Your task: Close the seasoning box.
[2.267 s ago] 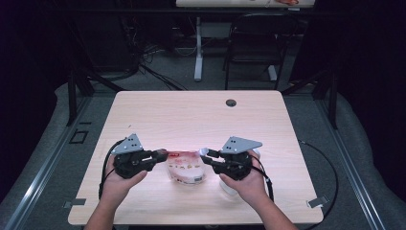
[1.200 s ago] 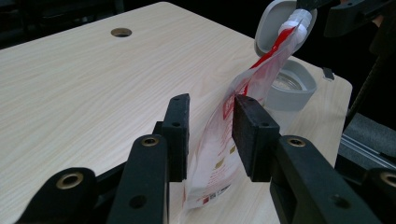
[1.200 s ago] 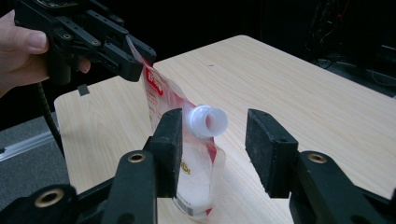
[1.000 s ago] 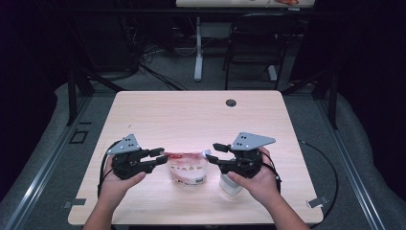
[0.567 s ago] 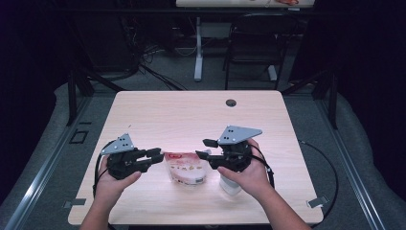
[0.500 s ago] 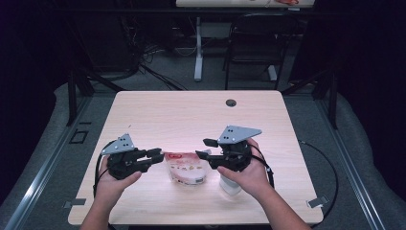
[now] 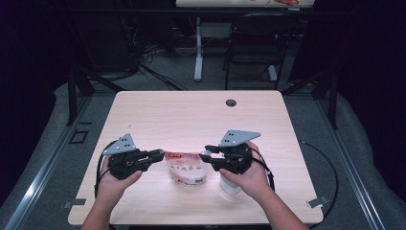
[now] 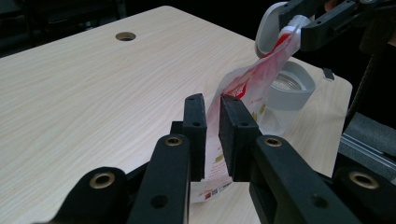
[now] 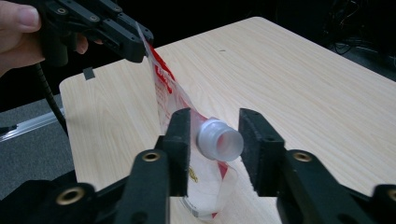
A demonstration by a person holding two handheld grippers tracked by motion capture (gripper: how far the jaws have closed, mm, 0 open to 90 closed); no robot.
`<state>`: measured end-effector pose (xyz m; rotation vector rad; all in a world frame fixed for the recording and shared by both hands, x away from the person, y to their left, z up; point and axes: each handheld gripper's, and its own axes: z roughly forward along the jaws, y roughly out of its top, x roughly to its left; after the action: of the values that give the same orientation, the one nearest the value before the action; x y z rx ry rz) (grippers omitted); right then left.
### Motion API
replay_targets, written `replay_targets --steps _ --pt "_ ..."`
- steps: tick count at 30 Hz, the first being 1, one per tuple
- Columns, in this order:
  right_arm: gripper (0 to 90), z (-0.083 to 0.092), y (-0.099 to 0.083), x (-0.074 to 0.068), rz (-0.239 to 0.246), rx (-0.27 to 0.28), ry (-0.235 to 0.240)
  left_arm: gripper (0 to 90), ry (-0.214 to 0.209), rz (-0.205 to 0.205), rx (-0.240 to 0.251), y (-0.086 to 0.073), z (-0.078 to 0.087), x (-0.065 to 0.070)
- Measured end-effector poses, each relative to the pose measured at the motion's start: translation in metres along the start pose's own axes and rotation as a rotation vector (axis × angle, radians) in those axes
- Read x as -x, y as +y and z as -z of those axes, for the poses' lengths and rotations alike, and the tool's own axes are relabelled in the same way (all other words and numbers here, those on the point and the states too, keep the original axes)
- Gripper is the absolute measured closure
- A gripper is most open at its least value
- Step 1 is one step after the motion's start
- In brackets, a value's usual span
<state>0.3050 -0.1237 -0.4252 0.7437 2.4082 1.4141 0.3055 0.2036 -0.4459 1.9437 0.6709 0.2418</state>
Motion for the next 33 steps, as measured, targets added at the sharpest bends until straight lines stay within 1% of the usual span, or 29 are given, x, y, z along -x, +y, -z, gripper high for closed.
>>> replay_targets --steps 7,11,14,15,19,22,25,26,28,30,31,32,33 --pt "67.5 0.003 -0.001 -0.004 0.005 -0.007 0.012 81.2 0.015 0.006 0.009 0.0 -0.002 0.0" --pt "65.0 0.003 -0.001 -0.005 0.009 -0.009 0.018 80.1 0.015 0.013 0.009 0.0 -0.002 0.0" --pt "62.7 0.003 0.001 -0.005 0.013 -0.009 0.025 77.7 0.016 0.019 0.012 0.0 0.0 -0.001" --pt "61.9 0.003 0.002 -0.005 0.017 -0.01 0.025 77.3 0.015 0.018 0.008 0.001 0.001 -0.001" --pt "61.9 0.004 0.011 -0.006 0.038 -0.012 0.025 73.7 0.016 0.016 0.019 0.002 0.007 0.0" --pt "60.7 0.002 0.021 -0.009 0.041 0.002 0.031 71.8 0.025 0.024 0.033 0.002 0.014 -0.003" --pt "61.1 -0.003 0.031 -0.013 0.064 0.002 0.035 71.0 0.035 0.029 0.038 0.002 0.018 -0.005" --pt "61.1 -0.003 0.031 -0.013 0.064 0.002 0.035 71.0 0.044 0.035 0.041 0.001 0.02 -0.007" --pt "62.0 -0.012 0.04 -0.016 0.083 -0.022 0.037 69.4 0.067 0.05 0.042 -0.002 0.023 -0.013" --pt "62.4 -0.019 0.044 -0.018 0.084 -0.028 0.047 68.7 0.081 0.056 0.045 -0.003 0.024 -0.016" --pt "62.6 -0.021 0.046 -0.018 0.089 -0.038 0.049 68.3 0.081 0.056 0.045 -0.003 0.024 -0.016" --pt "62.6 -0.024 0.048 -0.019 0.093 -0.042 0.052 68.3 0.097 0.062 0.04 -0.005 0.026 -0.019" --pt "62.6 -0.027 0.049 -0.02 0.097 -0.047 0.055 68.1 0.103 0.066 0.042 -0.006 0.026 -0.02"
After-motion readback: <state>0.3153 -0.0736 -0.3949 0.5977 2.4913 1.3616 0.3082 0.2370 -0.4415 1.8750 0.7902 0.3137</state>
